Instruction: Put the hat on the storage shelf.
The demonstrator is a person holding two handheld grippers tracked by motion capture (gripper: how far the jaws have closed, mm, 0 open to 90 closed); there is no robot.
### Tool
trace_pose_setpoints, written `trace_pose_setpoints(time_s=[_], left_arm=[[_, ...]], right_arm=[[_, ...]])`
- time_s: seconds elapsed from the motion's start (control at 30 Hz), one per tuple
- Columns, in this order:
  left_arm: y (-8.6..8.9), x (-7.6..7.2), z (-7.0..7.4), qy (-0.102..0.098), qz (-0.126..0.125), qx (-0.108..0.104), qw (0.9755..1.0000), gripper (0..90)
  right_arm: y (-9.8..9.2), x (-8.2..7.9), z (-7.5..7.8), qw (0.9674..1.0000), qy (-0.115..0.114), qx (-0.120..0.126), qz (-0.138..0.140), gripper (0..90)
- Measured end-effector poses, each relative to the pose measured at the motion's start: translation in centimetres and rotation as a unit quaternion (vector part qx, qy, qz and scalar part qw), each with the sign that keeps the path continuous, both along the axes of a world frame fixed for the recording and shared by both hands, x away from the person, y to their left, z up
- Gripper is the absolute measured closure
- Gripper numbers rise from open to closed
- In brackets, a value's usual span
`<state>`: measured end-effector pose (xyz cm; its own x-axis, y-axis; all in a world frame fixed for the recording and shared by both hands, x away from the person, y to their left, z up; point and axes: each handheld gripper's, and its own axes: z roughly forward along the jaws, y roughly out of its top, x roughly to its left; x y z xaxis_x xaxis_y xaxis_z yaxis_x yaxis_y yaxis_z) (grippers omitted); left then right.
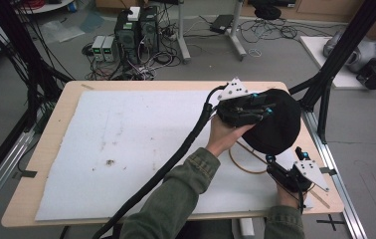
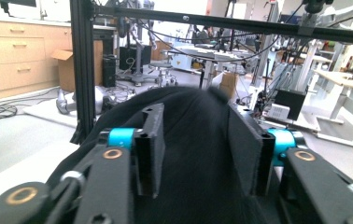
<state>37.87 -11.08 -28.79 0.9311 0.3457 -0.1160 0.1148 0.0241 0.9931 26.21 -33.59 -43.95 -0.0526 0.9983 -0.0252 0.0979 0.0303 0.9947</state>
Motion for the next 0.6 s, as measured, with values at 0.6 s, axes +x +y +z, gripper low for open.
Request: trace_pose_setpoints(time_s=[0.6], left_arm=[[2.4, 0.0, -0.2, -0.007, 0.036, -0.028, 0.9989, 29.3]], right_arm=[[0.0, -0.1, 0.0, 1.0000, 0.004, -0.001, 0.001, 12.4]])
